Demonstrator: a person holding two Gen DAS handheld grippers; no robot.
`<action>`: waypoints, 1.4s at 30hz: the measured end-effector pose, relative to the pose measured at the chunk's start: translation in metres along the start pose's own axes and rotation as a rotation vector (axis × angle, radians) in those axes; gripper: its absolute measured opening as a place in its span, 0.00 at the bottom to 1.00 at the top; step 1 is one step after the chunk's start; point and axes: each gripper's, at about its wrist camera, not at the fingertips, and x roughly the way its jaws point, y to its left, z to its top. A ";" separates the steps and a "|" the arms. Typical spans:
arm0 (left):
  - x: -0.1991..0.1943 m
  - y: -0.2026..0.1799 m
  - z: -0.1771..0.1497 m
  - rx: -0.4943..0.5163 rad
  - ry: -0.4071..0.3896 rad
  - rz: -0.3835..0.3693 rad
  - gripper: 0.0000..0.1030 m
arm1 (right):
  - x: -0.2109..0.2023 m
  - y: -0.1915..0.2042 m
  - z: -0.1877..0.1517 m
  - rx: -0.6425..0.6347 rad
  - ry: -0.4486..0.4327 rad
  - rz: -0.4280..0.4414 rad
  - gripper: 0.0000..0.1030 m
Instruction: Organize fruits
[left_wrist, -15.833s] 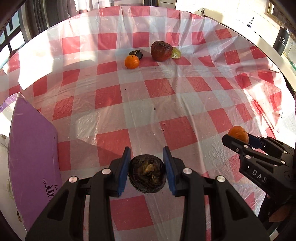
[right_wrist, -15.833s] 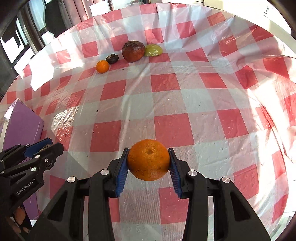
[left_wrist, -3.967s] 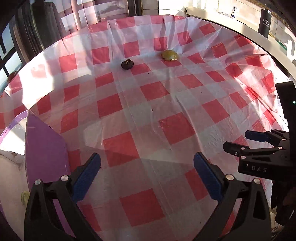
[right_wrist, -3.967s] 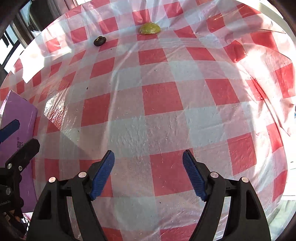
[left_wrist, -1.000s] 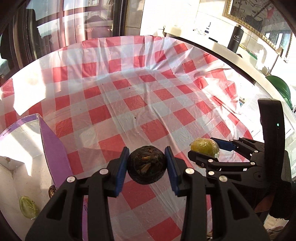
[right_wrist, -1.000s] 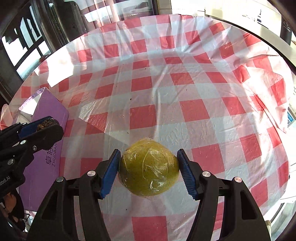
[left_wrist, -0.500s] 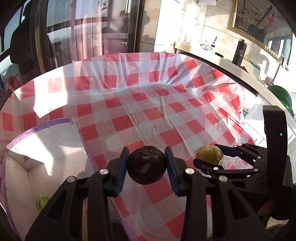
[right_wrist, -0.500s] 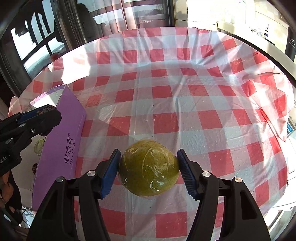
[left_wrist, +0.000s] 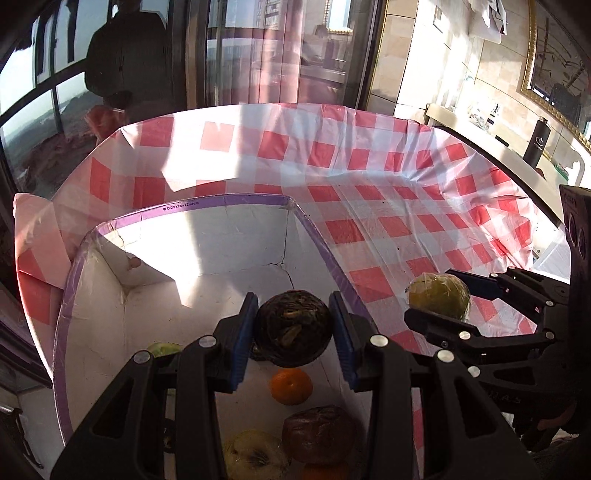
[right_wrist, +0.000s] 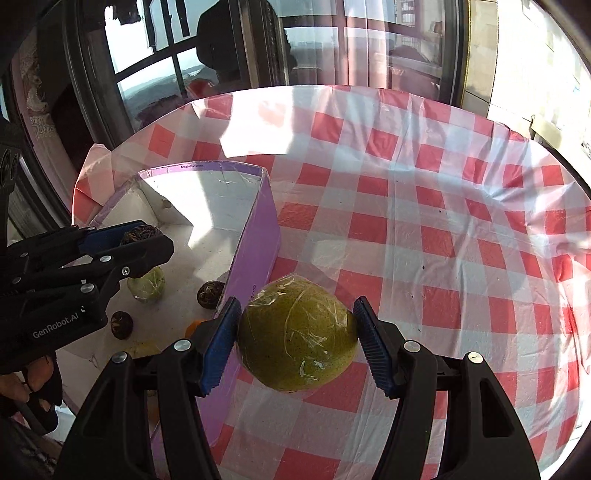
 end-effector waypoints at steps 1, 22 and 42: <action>0.000 0.009 -0.003 -0.018 0.010 0.018 0.38 | 0.002 0.010 0.003 -0.027 -0.001 0.012 0.60; -0.008 0.102 -0.058 -0.228 0.124 0.297 0.39 | 0.050 0.138 -0.007 -0.468 0.086 0.154 0.60; 0.001 0.098 -0.054 -0.212 0.192 0.364 0.87 | 0.057 0.126 -0.003 -0.353 0.237 0.166 0.84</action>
